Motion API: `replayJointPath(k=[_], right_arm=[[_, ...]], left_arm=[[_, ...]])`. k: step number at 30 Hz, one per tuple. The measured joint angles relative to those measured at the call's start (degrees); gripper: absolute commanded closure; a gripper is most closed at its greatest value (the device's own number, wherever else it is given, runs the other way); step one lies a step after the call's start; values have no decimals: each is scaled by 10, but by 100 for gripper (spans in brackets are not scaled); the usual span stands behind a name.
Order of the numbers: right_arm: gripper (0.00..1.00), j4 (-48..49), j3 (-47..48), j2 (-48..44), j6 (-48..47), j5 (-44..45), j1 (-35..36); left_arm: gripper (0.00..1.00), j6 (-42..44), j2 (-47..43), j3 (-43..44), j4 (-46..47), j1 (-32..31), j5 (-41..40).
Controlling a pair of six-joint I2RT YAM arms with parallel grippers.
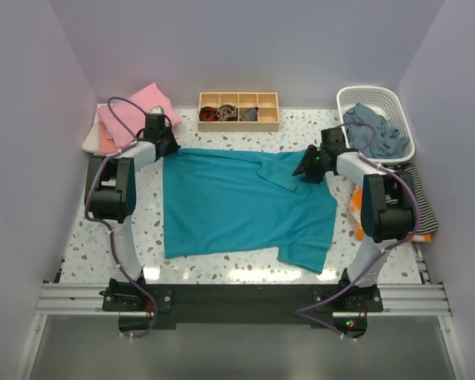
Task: Fold and stack the t-shirts
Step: Fold the tshirt
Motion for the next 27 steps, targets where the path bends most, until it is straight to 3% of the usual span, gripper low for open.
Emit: replayJointPath(k=[6,18,21,25,27], right_arm=[[53,-10,0,22,-2,17,0],[62,15,0,25,-2,19,0],[68,21,0,30,-3,16,0],[93,24,3,42,-5,7,0],[99,27,3,46,-7,6,0]], left_arm=[[100,0,-1,0,0,0,0],[100,0,-1,0,0,0,0],[100,0,-1,0,0,0,0],[100,0,-1,0,0,0,0],[100,0,-1,-1,0,0,0]])
